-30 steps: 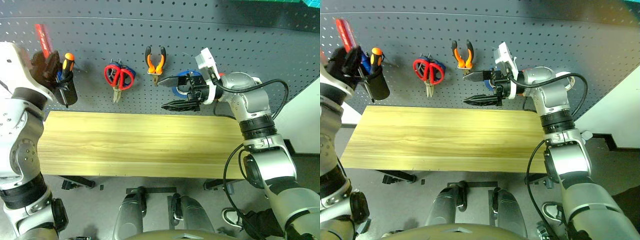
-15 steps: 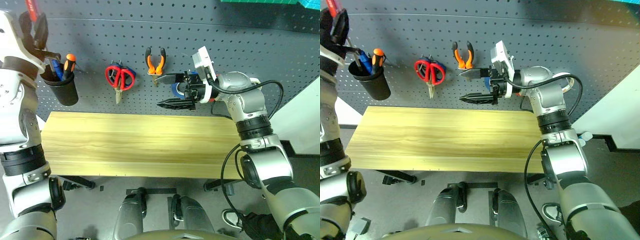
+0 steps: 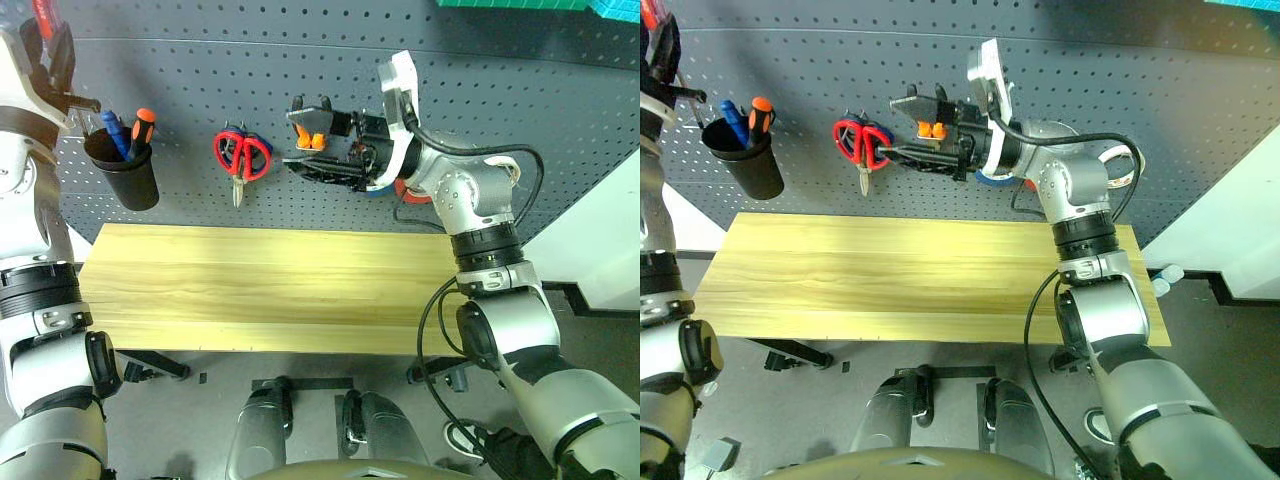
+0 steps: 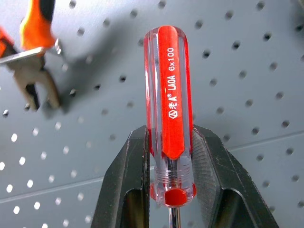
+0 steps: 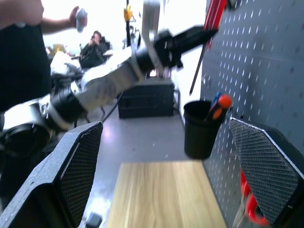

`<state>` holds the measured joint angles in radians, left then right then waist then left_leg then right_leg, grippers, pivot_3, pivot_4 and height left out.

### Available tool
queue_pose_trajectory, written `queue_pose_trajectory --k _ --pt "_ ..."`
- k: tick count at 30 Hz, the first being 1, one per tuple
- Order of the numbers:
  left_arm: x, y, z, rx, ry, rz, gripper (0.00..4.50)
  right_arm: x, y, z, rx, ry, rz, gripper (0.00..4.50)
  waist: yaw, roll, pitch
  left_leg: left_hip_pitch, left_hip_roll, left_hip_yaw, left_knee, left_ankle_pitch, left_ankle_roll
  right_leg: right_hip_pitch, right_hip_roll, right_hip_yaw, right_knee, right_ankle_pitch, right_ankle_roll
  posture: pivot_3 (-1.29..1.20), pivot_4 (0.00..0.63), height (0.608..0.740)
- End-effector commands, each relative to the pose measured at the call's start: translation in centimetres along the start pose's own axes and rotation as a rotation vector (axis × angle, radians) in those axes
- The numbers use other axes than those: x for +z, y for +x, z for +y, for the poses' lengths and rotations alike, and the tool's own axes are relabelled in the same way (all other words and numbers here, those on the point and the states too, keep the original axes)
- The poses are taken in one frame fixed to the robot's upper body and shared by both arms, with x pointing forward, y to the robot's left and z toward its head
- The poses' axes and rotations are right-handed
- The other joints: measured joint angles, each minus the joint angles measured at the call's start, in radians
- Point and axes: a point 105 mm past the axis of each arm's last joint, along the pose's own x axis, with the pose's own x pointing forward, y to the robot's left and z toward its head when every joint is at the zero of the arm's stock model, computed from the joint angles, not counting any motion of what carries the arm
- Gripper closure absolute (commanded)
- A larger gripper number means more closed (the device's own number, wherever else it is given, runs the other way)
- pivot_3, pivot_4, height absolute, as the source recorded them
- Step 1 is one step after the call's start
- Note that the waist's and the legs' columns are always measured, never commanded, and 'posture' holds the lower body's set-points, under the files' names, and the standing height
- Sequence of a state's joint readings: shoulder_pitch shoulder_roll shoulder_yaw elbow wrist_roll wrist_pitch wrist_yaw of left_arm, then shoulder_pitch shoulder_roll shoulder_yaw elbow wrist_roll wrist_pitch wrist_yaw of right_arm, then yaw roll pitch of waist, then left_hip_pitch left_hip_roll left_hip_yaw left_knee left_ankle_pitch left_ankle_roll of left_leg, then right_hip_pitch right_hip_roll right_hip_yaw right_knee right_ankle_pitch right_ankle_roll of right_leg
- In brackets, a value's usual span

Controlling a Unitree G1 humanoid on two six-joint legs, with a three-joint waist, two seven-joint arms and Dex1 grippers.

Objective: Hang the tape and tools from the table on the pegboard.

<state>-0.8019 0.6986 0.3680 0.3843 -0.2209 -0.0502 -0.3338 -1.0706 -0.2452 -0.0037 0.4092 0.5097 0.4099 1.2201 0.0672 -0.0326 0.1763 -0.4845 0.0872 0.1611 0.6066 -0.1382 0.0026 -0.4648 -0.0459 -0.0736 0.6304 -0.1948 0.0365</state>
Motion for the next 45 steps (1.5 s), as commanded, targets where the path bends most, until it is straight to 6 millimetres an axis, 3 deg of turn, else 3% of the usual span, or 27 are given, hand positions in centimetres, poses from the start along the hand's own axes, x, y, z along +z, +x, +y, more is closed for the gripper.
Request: queue_pose_trajectory --k 1,9,24,28,35,41,45 --pt "1.4 0.2 0.4 -0.001 0.019 -0.065 3.63 2.7 0.5 0.3 0.003 -0.061 -0.078 0.0 0.0 0.0 -0.001 0.0 0.0 0.001 -0.001 0.0 0.0 0.0 0.0 0.0 0.0 0.0 0.0 0.16 0.084 0.74" --pt "-1.2 -0.7 -1.1 -0.085 -0.01 -0.029 3.63 2.4 0.5 0.2 -0.026 -0.087 -0.068 0.0 -0.002 0.0 -0.003 0.002 0.0 0.003 -0.007 0.0 0.0 -0.002 0.0 0.0 0.0 0.002 -0.002 0.14 0.083 0.74" --pt "-6.0 -2.4 0.0 -0.072 0.025 0.073 3.63 1.2 -0.1 0.4 -0.038 -0.102 0.001 0.0 -0.018 0.0 -0.005 0.0 0.002 0.001 0.003 0.0 0.0 0.001 0.0 0.0 0.0 0.002 -0.001 0.12 0.067 0.74" --pt "-5.9 -2.9 0.2 -0.065 0.056 0.066 2.29 1.2 -0.2 0.3 -0.042 -0.106 0.004 0.0 -0.027 0.002 -0.018 -0.001 0.003 0.003 0.002 0.0 0.0 0.0 0.001 0.0 0.0 0.003 -0.001 0.12 0.065 0.74" --pt "-2.2 -4.1 1.2 -0.086 0.085 -0.026 0.03 1.2 -0.8 0.1 -0.053 -0.103 0.012 0.0 -0.028 0.002 -0.023 0.001 0.013 0.011 -0.001 0.0 0.0 -0.002 0.006 -0.001 0.0 0.004 -0.007 0.13 0.065 0.74" --pt "0.5 -7.1 -0.9 -0.295 -0.04 0.025 0.03 0.1 -2.7 0.7 -0.035 -0.044 0.089 0.0 -0.027 0.002 -0.03 0.006 0.015 0.025 -0.01 0.0 0.0 -0.004 0.0 0.0 0.0 0.004 -0.008 0.15 0.081 0.74" --pt "0.5 -9.8 -1.8 -0.429 -0.124 0.184 0.03 -2.7 -4.5 1.6 -0.018 -0.008 0.236 0.0 -0.024 0.004 -0.031 0.006 0.017 0.03 -0.014 0.0 0.0 -0.004 -0.001 0.0 -0.001 0.004 -0.01 0.16 0.09 0.74"
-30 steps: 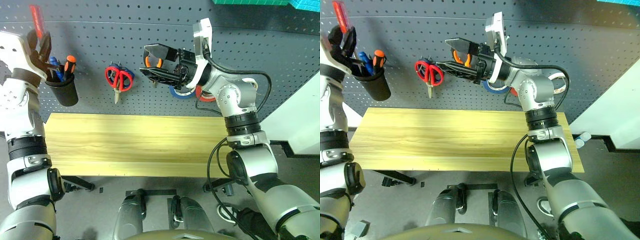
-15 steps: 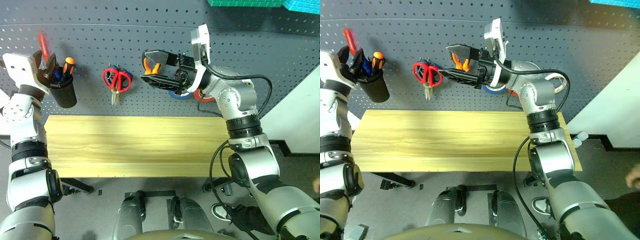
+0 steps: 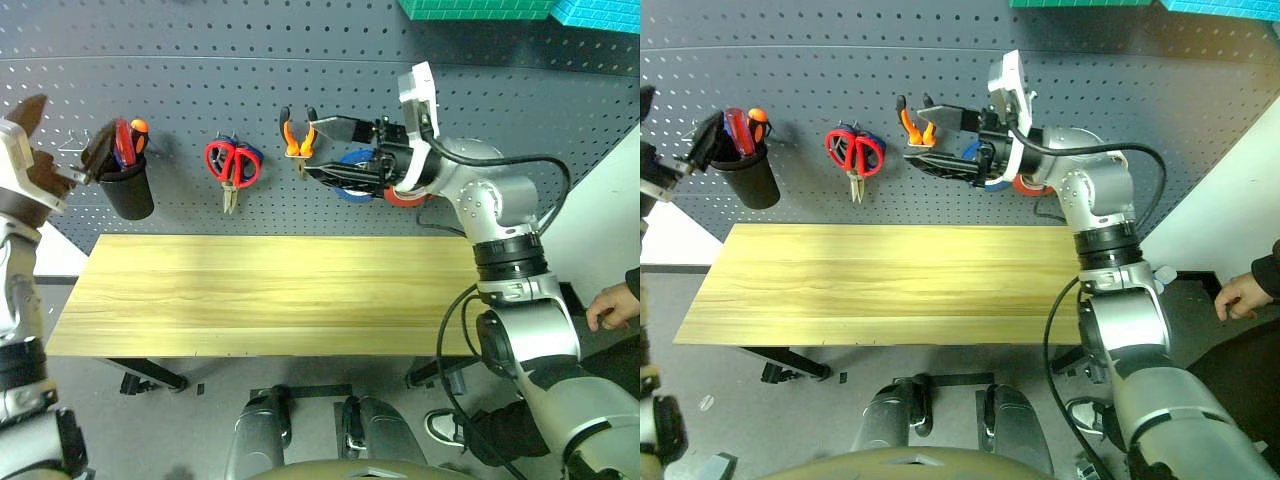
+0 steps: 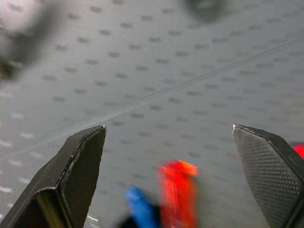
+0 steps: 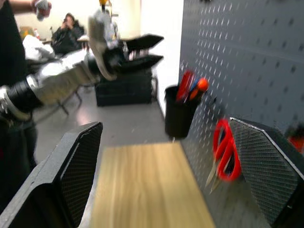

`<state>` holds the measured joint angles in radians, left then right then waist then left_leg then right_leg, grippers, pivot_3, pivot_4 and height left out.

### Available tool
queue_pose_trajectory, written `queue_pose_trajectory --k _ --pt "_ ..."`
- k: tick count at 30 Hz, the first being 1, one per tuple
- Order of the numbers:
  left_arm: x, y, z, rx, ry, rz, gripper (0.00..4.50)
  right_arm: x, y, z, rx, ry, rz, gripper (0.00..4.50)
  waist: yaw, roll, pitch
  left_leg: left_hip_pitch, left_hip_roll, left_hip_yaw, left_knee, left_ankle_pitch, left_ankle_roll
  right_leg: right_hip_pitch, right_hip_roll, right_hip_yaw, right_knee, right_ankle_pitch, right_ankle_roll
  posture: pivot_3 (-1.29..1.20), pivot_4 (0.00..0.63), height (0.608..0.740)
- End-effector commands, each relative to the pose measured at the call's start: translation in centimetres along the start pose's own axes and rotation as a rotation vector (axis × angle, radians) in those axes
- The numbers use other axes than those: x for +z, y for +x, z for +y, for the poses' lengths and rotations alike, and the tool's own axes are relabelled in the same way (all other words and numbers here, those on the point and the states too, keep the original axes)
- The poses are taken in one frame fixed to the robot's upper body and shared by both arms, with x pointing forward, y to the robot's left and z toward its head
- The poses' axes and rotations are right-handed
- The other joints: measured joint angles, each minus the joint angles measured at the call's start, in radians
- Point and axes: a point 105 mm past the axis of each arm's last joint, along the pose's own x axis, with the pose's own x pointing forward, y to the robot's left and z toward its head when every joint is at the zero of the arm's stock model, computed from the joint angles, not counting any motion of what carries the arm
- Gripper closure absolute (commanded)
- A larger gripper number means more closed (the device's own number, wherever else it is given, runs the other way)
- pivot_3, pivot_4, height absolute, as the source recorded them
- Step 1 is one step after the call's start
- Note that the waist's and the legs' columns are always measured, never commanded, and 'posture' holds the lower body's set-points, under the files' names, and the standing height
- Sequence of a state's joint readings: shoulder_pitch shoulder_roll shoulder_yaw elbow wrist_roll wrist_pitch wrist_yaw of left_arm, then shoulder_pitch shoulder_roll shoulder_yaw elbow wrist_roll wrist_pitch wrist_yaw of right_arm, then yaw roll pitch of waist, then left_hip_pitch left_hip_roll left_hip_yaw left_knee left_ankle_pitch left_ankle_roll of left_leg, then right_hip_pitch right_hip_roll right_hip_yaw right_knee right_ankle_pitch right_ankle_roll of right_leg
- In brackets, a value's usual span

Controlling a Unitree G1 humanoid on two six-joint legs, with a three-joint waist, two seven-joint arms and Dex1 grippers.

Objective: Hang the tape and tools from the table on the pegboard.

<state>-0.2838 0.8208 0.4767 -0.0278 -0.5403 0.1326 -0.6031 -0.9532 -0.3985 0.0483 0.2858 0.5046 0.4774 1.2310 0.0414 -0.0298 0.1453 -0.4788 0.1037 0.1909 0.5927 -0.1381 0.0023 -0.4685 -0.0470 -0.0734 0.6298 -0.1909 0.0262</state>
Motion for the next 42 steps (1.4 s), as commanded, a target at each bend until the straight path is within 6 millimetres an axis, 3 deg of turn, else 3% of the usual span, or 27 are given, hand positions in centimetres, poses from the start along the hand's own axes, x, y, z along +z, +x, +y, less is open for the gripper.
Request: queue_pose_trajectory --k 1,2,3,4,5,6,7,8,10,11,12,13,14,15,16,19,26,34,42 --pt "1.2 -1.8 -1.0 -0.101 -0.052 0.07 0.03 -1.3 -0.7 1.2 0.043 -0.023 0.1 0.0 0.008 0.001 -0.001 0.0 0.006 0.005 -0.004 0.0 0.0 0.0 -0.001 0.0 0.005 0.0 -0.001 0.16 0.092 0.74" --pt "0.6 -2.3 -1.2 -0.115 -0.063 0.112 0.03 -1.7 -0.8 1.3 0.042 -0.021 0.118 0.0 0.018 -0.001 -0.001 0.001 0.013 0.022 -0.009 0.0 0.0 -0.002 -0.005 -0.004 0.019 -0.003 -0.006 0.16 0.092 0.74" --pt "-0.2 -3.0 -1.5 -0.127 -0.09 0.161 0.03 -2.0 -0.9 1.1 0.027 -0.017 0.13 0.0 0.025 -0.003 0.0 0.005 0.015 0.041 -0.016 0.001 -0.001 -0.005 -0.019 -0.019 0.05 -0.029 -0.036 0.17 0.094 0.74" --pt "-1.3 -3.9 -1.9 -0.146 -0.123 0.221 0.03 -2.5 -0.9 0.8 0.001 -0.014 0.141 0.0 0.023 -0.008 0.003 0.023 0.012 0.058 -0.015 0.001 -0.002 -0.006 -0.028 -0.014 0.072 -0.053 -0.034 0.17 0.095 0.74" --pt "-2.1 -4.6 -2.3 -0.164 -0.14 0.258 0.03 -2.8 -0.9 0.5 -0.02 -0.01 0.149 0.0 0.029 0.007 0.0 0.037 0.004 0.053 0.01 0.002 -0.005 -0.013 -0.044 -0.012 0.079 -0.068 -0.017 0.17 0.094 0.74" --pt "-2.9 -5.1 -2.7 -0.176 -0.151 0.284 0.03 -3.2 -1.0 0.4 -0.035 -0.003 0.156 0.0 0.03 0.019 -0.001 0.039 -0.007 -0.004 0.054 -0.025 -0.04 -0.01 -0.041 -0.022 0.08 -0.068 -0.02 0.18 0.094 0.74" --pt "-3.6 -5.5 -2.9 -0.178 -0.159 0.303 0.03 -3.5 -1.0 0.3 -0.041 0.005 0.162 0.0 0.028 0.022 0.0 0.048 -0.027 -0.07 0.092 -0.067 -0.039 -0.006 -0.044 -0.037 0.076 -0.068 -0.021 0.18 0.094 0.74" --pt "-4.8 -5.8 -3.3 -0.181 -0.171 0.328 0.03 -4.0 -1.1 0.4 -0.048 0.019 0.167 0.0 0.024 0.026 0.003 0.056 -0.044 -0.109 0.092 -0.092 -0.04 0.005 -0.044 -0.047 0.069 -0.065 -0.019 0.18 0.095 0.74" --pt "-6.7 -6.0 -4.5 -0.205 -0.199 0.352 0.03 -5.1 -1.4 0.2 -0.077 0.042 0.18 0.0 0.017 0.034 0.004 0.068 -0.042 -0.127 0.083 -0.093 -0.04 0.027 -0.03 -0.056 0.045 -0.058 -0.015 0.17 0.097 0.74" --pt "-7.2 -5.9 -5.4 -0.232 -0.226 0.345 0.03 -5.7 -1.5 0.1 -0.094 0.046 0.19 0.0 0.014 0.044 0.001 0.069 -0.034 -0.133 0.083 -0.093 -0.04 0.036 -0.019 -0.064 0.025 -0.048 -0.014 0.17 0.098 0.74" --pt "-7.7 -5.6 -6.3 -0.254 -0.279 0.332 0.03 -6.3 -1.6 0.0 -0.104 0.049 0.202 0.0 0.017 0.048 -0.007 0.062 -0.019 -0.139 0.079 -0.093 -0.04 0.045 0.001 -0.067 -0.009 -0.025 -0.015 0.17 0.098 0.74" --pt "-8.0 -5.4 -6.9 -0.268 -0.316 0.322 0.03 -6.6 -1.7 0.0 -0.11 0.049 0.21 0.0 0.021 0.043 -0.009 0.051 -0.012 -0.139 0.07 -0.093 -0.04 0.047 0.006 -0.068 -0.026 -0.009 -0.017 0.16 0.1 0.74" --pt "-8.6 -5.1 -7.8 -0.309 -0.313 0.329 0.03 -7.0 -1.9 -0.2 -0.125 0.05 0.224 0.0 0.026 0.031 -0.012 0.048 -0.012 -0.132 0.064 -0.092 -0.038 0.037 0.001 -0.065 -0.013 -0.008 -0.017 0.15 0.1 0.74" --pt "-9.3 -4.9 -8.6 -0.343 -0.303 0.346 0.03 -7.4 -2.1 -0.3 -0.138 0.047 0.235 0.0 0.029 0.029 -0.012 0.051 -0.021 -0.121 0.066 -0.09 -0.036 0.033 -0.008 -0.045 0.01 -0.025 -0.012 0.15 0.099 0.74" --pt "-10.1 -4.6 -9.3 -0.371 -0.291 0.359 0.03 -7.6 -2.3 -0.5 -0.152 0.056 0.241 0.0 0.032 0.03 -0.012 0.056 -0.027 -0.117 0.067 -0.09 -0.037 0.031 -0.011 -0.042 0.02 -0.035 -0.016 0.15 0.099 0.74" --pt "-11.5 -3.2 -10.0 -0.384 -0.318 0.335 0.03 -8.5 -3.0 -1.0 -0.177 0.082 0.265 0.0 0.03 0.03 -0.011 0.058 -0.027 -0.114 0.065 -0.089 -0.038 0.031 -0.003 -0.044 0.02 -0.036 -0.019 0.13 0.098 0.74" --pt "-12.6 -1.4 -11.5 -0.51 -0.303 0.265 0.03 -10.8 -4.9 -1.4 -0.215 0.093 0.354 0.0 0.008 0.03 -0.012 0.057 -0.022 -0.111 0.07 -0.086 -0.036 0.028 0.005 -0.038 0.022 -0.033 -0.016 0.09 0.107 0.74" --pt "-13.2 -3.3 -14.0 -0.729 -0.258 0.242 0.03 -12.6 -7.2 -0.7 -0.23 0.091 0.425 0.0 -0.005 0.03 -0.011 0.055 -0.022 -0.109 0.07 -0.086 -0.036 0.026 0.004 -0.036 0.021 -0.035 -0.018 0.03 0.132 0.74" --pt "-13.4 -5.0 -13.0 -0.775 -0.31 0.279 0.03 -13.4 -6.4 -0.1 -0.211 0.07 0.449 0.0 -0.026 0.032 -0.006 0.056 -0.021 -0.111 0.07 -0.086 -0.037 0.024 0.004 -0.037 0.022 -0.037 -0.021 0.02 0.151 0.74"
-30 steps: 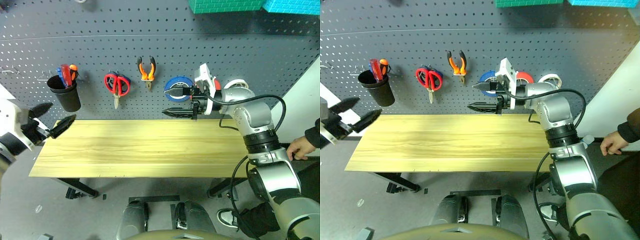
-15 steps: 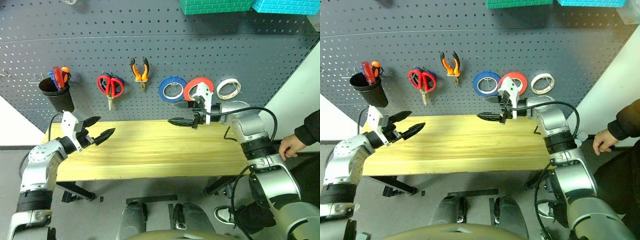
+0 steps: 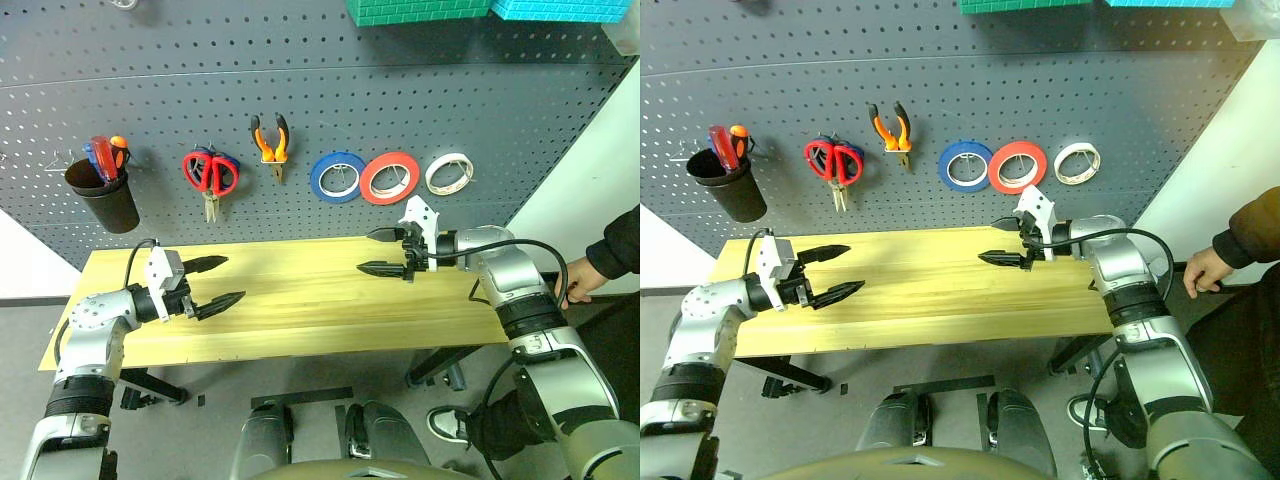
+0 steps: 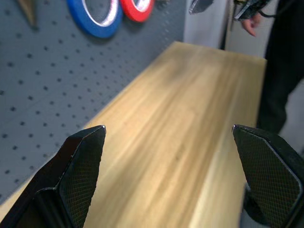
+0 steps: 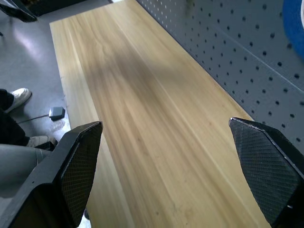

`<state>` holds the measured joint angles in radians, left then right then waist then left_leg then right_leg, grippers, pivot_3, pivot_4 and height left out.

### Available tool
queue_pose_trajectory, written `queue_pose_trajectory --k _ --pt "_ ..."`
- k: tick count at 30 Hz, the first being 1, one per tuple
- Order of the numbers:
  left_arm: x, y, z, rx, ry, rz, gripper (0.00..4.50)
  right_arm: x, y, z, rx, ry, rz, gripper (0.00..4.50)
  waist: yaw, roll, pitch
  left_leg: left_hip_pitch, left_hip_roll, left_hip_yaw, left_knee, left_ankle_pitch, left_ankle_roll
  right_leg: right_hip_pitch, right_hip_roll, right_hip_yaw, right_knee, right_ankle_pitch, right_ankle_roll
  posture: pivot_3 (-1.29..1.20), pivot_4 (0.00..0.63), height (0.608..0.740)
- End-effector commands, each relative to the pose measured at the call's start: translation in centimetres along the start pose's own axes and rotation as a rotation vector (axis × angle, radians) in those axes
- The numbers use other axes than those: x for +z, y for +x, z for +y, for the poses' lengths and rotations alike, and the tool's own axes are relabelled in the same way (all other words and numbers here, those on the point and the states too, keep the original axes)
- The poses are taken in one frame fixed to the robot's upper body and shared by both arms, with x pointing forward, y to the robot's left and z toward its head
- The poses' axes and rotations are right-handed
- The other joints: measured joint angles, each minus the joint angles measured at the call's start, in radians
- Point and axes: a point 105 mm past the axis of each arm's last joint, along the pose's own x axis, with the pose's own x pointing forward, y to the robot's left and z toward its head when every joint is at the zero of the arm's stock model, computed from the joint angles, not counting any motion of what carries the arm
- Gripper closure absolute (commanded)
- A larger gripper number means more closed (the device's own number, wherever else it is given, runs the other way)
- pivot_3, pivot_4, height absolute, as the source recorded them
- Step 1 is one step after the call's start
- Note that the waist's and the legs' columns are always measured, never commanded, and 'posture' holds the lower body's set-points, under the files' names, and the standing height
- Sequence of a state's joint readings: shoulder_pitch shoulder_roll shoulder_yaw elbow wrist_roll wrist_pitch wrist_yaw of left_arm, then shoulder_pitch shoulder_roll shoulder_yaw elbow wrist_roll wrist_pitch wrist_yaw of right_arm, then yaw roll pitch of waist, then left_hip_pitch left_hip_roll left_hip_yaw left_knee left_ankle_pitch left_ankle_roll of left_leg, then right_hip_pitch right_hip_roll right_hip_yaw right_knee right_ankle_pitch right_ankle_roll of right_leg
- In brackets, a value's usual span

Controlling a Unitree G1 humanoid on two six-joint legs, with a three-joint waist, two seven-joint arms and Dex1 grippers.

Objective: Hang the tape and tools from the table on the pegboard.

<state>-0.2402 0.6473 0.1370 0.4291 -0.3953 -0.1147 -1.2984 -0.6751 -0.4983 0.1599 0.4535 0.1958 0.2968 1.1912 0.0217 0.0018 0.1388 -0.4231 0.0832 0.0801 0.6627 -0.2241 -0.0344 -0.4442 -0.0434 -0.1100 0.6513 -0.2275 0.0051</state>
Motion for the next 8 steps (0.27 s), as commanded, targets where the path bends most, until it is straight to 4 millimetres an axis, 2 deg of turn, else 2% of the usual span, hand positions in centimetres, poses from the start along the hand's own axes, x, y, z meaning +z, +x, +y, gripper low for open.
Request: queue_pose_trajectory --k 1,5,8 --pt "0.36 -0.52 0.4 0.004 0.001 -0.012 0.03 1.41 0.12 0.19 0.012 -0.071 -0.014 0.0 -0.007 0.001 0.002 0.0 0.0 0.0 0.0 0.0 0.0 0.0 0.0 0.0 0.0 0.0 0.0 0.03 0.153 0.74" --pt "0.18 -0.69 0.89 0.023 -0.02 -0.024 0.03 1.55 0.26 0.43 0.03 -0.06 -0.024 0.0 -0.009 -0.001 0.009 0.0 0.0 0.0 0.0 0.0 0.0 0.0 -0.001 0.0 0.0 0.0 0.0 0.04 0.159 0.74" --pt "0.08 -0.66 0.4 0.015 -0.023 -0.03 0.03 2.19 0.34 0.56 0.039 -0.06 -0.055 0.0 -0.009 0.0 0.01 -0.001 0.0 0.001 0.0 0.0 0.0 0.0 0.0 0.0 0.0 0.0 0.0 0.03 0.138 0.74"
